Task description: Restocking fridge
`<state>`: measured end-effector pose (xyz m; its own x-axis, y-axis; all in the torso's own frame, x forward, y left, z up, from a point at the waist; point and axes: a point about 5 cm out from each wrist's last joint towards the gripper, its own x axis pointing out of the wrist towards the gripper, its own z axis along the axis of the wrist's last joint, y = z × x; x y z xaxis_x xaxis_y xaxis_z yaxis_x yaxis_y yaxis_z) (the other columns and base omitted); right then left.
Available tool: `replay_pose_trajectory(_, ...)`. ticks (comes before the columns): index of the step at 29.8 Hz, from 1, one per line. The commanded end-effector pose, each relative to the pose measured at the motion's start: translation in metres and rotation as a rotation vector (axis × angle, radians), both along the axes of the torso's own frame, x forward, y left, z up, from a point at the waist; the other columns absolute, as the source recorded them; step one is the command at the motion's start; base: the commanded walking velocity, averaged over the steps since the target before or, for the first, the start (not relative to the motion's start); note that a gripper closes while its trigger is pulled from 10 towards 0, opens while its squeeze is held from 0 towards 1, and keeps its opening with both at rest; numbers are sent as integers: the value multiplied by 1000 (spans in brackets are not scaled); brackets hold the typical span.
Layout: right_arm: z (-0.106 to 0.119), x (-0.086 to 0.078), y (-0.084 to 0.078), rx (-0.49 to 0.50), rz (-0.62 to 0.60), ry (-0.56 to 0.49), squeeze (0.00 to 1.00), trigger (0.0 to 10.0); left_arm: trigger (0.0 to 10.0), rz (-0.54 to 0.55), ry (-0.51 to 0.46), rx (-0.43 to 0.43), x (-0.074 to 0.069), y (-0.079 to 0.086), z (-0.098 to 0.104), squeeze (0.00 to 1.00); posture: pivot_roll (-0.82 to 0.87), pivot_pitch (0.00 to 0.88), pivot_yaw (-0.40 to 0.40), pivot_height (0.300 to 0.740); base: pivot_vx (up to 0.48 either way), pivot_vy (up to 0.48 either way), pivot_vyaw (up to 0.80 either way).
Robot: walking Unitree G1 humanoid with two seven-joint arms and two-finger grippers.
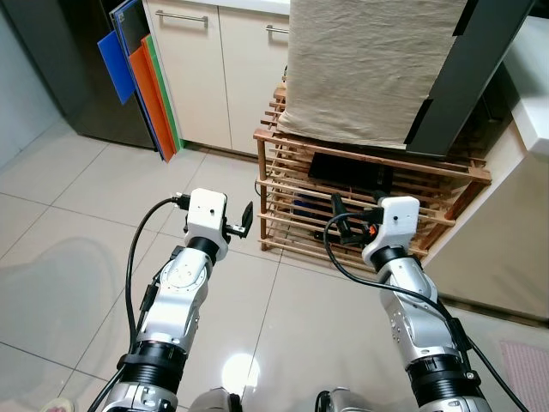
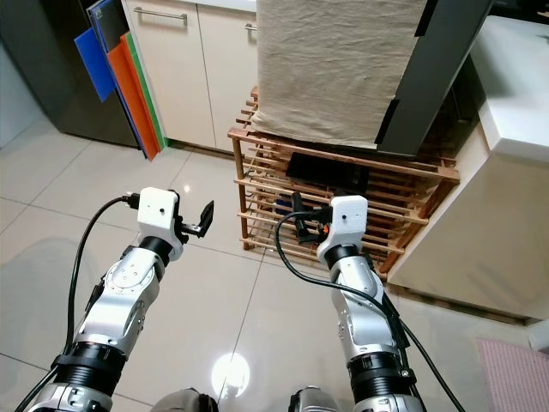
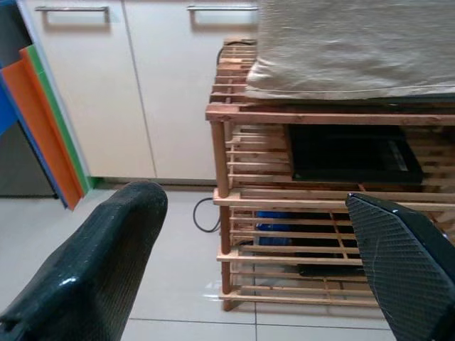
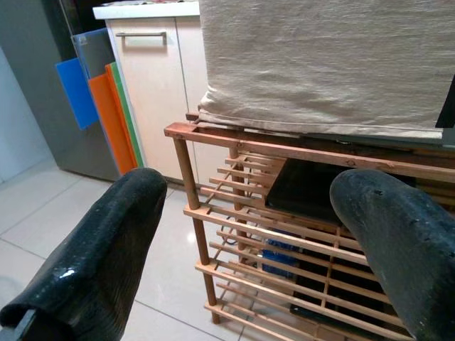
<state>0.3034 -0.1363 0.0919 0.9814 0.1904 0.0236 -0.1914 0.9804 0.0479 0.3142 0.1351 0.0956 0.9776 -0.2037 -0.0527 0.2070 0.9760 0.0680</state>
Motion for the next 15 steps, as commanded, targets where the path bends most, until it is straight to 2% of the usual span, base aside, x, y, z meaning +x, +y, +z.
replay_pose_trajectory(1,1,-3,-1,-1,-2,3,0,10000,10000,29,15,-24,2,3,-2,0,-68,28,20,726,0,480,0)
replay_pose_trajectory(3,0,-4,-1,-2,0,5,0,10000,10000,32,17,-26,2,4,-2,0,-68,29,21,726,0,480,0)
replay_pose_trajectory(11,-4,-7,5,-2,20,20,0,10000,10000,17,-18,8,2,4,3,0,-70,27,29,726,0,0,0)
replay_pose_trajectory(13,4,-10,0,46,-23,-32,0,10000,10000,12,-44,-29,1,4,8,0,-66,18,34,726,0,0,0)
replay_pose_trajectory(15,4,-16,-8,28,-48,-56,0,10000,10000,27,-71,-38,-5,11,10,0,-69,17,33,726,0,0,0)
